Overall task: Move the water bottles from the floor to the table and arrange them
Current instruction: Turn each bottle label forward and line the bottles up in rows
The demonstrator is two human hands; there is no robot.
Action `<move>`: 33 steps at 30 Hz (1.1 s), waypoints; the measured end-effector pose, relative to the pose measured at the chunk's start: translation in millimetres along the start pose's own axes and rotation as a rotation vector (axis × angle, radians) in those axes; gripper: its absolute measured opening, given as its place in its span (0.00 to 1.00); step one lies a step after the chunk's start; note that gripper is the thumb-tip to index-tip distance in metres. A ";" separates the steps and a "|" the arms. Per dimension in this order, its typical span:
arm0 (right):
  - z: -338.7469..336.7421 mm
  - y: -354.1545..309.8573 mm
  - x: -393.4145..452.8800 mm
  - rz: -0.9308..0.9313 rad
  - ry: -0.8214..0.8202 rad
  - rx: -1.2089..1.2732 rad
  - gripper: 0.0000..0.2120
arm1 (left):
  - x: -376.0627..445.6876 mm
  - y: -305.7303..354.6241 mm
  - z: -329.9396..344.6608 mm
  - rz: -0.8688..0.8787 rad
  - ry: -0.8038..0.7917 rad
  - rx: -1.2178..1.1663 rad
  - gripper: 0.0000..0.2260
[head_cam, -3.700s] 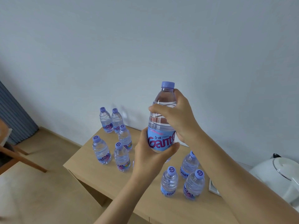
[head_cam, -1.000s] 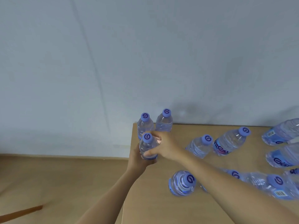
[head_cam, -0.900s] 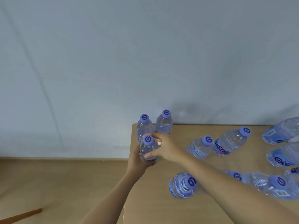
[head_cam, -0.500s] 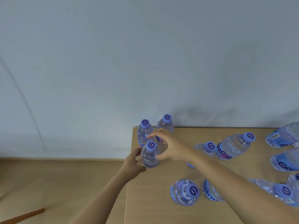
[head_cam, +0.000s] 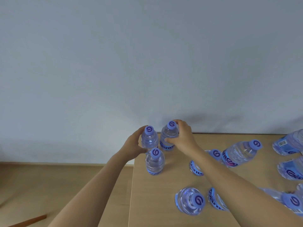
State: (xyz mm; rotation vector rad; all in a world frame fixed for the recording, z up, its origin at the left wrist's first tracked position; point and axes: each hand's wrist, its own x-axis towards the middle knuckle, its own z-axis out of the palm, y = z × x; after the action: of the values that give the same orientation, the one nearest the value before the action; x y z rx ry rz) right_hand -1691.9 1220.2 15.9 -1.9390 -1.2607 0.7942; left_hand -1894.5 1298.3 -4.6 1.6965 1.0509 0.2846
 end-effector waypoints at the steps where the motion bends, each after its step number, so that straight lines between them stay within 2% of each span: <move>1: 1.0 0.3 2.2 -0.006 -0.013 0.006 0.23 | 1.9 2.6 0.3 0.006 -0.020 -0.002 0.37; 3: 0.2 -2.7 0.9 0.012 -0.046 0.042 0.19 | 5.3 3.9 0.0 0.017 -0.047 -0.016 0.36; 6: -2.0 -6.2 -3.8 0.031 -0.060 0.110 0.21 | 7.3 0.4 -0.7 0.036 -0.042 -0.015 0.34; 11: -11.9 -9.5 -2.3 0.046 -0.060 -0.005 0.21 | 3.1 -6.8 -1.8 0.069 0.048 -0.012 0.32; 15: -24.0 -4.8 1.2 0.083 -0.064 -0.108 0.25 | -10.4 -13.0 -7.0 0.048 0.119 -0.025 0.33; 23: -61.3 4.9 7.9 0.249 0.039 -0.144 0.29 | -46.9 -17.8 -19.1 0.027 0.227 -0.035 0.32; 33: -111.1 38.2 -11.8 0.392 0.204 -0.082 0.27 | -97.8 -27.0 -13.6 0.002 0.282 0.018 0.31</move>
State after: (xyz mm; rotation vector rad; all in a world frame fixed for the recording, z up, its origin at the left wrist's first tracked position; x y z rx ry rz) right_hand -1589.0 1174.2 51.2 -2.3063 -0.8142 0.7165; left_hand -1973.7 1234.4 6.9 1.7067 1.2598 0.5292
